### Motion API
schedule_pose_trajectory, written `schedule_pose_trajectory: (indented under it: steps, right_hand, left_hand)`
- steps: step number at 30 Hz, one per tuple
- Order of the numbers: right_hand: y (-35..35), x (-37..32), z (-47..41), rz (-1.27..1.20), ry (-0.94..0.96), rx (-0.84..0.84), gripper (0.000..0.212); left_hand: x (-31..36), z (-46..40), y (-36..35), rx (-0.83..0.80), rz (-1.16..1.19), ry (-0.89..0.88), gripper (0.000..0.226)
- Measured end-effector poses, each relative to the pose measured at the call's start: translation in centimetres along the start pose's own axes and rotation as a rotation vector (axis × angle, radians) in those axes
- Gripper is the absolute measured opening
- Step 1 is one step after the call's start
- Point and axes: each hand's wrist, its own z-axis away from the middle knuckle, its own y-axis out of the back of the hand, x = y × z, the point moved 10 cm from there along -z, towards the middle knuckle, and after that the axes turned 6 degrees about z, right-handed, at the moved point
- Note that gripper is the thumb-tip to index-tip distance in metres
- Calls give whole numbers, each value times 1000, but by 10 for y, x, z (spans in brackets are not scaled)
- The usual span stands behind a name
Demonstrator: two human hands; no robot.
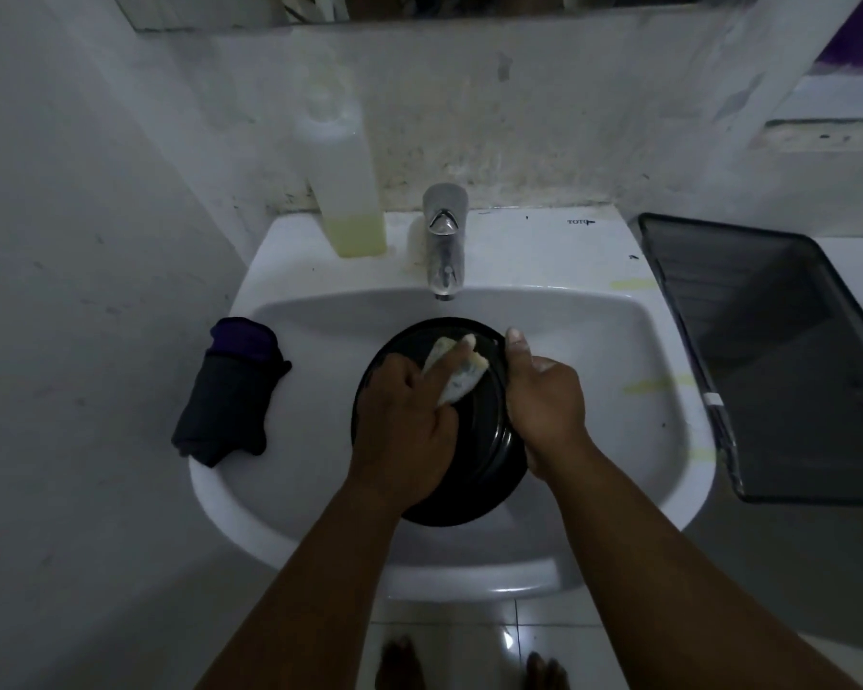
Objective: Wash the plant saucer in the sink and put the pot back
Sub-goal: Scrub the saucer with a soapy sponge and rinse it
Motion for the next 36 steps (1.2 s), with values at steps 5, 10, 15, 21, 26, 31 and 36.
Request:
schedule_pose_trajectory:
  steps: [5,10,15,21,26,31,36]
  right_hand:
    - [-12,29,-3,-107,-155,-97,77]
    - [-13,24,-2,-127,-161,-103,76]
    - [-10,17,-4,-123,-151,-88,57]
    - [-9,10,1,-140,-154,-91,54]
    - [-16,12,3,-146,-179,-131,56]
    - [-25,11,7,-178,-197,-217,48]
    - [-21,8,6,-196,-198,-230,37]
  left_hand:
    - [-13,-1,-22,-116,5,179,66]
    - [-24,-1,-18,-1,-38,242,61]
    - [-22,-3,-27,-6,70,111,59]
    - [-27,-8,-29,-68,71,103,58]
    - [-21,-7,-32,-139,-2,79,62]
    - [-52,-8,-22,-96,29,295,70]
    - [-44,-4,-25,-137,19,197,66]
